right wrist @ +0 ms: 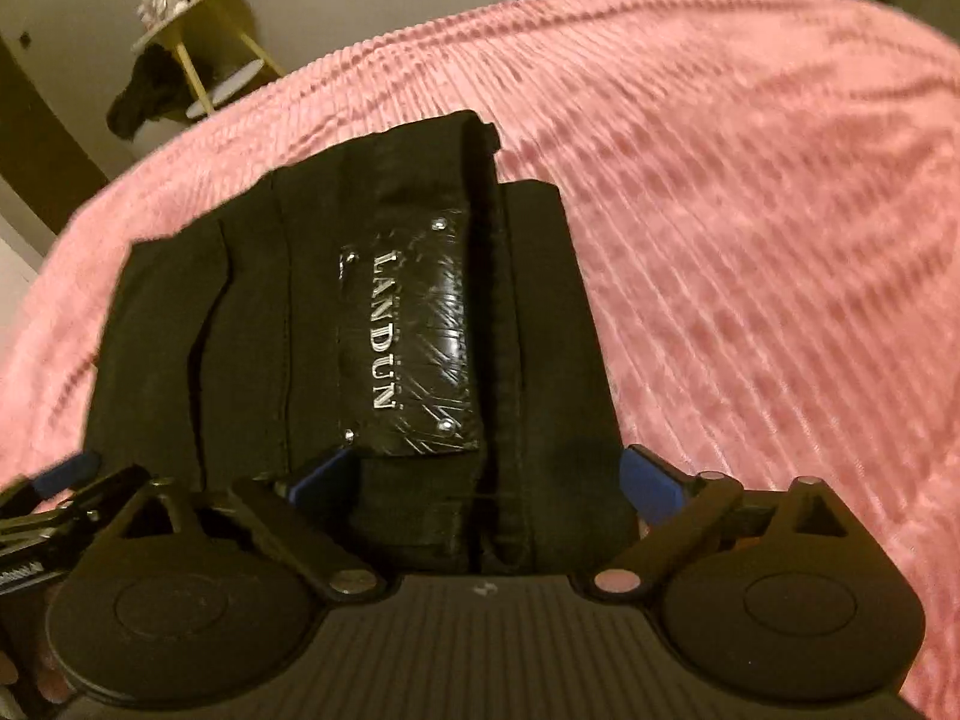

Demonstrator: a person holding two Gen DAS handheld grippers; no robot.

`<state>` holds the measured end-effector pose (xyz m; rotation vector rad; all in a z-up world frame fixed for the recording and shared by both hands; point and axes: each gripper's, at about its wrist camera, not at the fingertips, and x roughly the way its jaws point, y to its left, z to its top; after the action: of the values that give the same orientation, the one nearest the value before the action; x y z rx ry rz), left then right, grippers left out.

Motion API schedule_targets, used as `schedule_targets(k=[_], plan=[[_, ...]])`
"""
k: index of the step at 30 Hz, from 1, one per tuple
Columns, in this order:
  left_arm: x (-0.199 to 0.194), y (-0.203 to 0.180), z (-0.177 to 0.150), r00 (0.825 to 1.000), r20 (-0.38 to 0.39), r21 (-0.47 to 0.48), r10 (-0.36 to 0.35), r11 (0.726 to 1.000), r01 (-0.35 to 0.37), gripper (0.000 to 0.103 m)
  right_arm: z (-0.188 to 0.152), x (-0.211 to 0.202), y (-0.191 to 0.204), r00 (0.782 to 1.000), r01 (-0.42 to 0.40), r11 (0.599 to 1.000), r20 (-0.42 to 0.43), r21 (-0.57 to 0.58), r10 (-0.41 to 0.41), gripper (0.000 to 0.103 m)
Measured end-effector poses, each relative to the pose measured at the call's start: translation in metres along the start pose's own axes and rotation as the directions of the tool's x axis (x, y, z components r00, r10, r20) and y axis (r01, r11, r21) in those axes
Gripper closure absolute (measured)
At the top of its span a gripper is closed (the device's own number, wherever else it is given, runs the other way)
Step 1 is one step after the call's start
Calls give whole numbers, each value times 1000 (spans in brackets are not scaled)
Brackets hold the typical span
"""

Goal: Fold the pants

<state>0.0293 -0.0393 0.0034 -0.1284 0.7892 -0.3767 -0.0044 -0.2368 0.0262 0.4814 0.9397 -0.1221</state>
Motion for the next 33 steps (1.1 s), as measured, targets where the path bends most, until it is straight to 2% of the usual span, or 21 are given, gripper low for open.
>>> schedule_targets(k=[3, 7, 9, 11, 14, 16, 18, 21, 24, 26, 28, 29, 31, 33], plan=[[-13, 30, 7, 999, 33, -149, 2, 989, 3, 0, -1, -2, -31, 995, -105, 983, 15, 150, 104, 8], [-6, 71, 14, 1000, -14, -291, 12, 957, -16, 0, -2, 15, -70, 957, -266, 894, -11, 361, 289, 8], [6, 86, 13, 996, -56, -371, -71, 927, 45, 0, -1, 22, -75, 942, -307, 871, -8, 382, 335, 8], [22, 97, 11, 981, -88, -448, -170, 887, 114, 0, 1, 28, -75, 930, -337, 862, -7, 378, 366, 7], [41, 108, 13, 960, -82, -523, -267, 832, 187, 0, 5, 37, -77, 915, -377, 851, 4, 365, 404, 7], [52, 115, 15, 936, -67, -570, -347, 783, 249, 0, 8, 43, -78, 905, -401, 842, 12, 360, 426, 7], [61, 117, 16, 924, -65, -584, -376, 765, 270, 0, 12, 48, -79, 894, -425, 831, 23, 358, 448, 7], [69, 113, 20, 922, -74, -555, -381, 784, 279, 0, 16, 56, -78, 878, -459, 819, 36, 346, 477, 11], [77, 104, 26, 929, -92, -500, -359, 823, 269, 0, 21, 64, -72, 865, -481, 803, 41, 351, 500, 11], [81, 94, 30, 947, -95, -460, -308, 857, 232, 0, 28, 72, -62, 868, -476, 809, 36, 344, 495, 11], [81, 83, 33, 961, -101, -427, -258, 883, 193, 0, 34, 73, -50, 882, -455, 835, 26, 311, 471, 11], [79, 78, 34, 964, -99, -414, -246, 891, 185, 0, 37, 71, -41, 889, -444, 854, 17, 272, 457, 13], [71, 71, 35, 968, -80, -373, -237, 908, 191, 0, 38, 63, -28, 882, -464, 863, 15, 200, 471, 23], [65, 65, 39, 973, -70, -350, -221, 919, 183, 3, 39, 57, -21, 886, -460, 873, 24, 164, 463, 29]])
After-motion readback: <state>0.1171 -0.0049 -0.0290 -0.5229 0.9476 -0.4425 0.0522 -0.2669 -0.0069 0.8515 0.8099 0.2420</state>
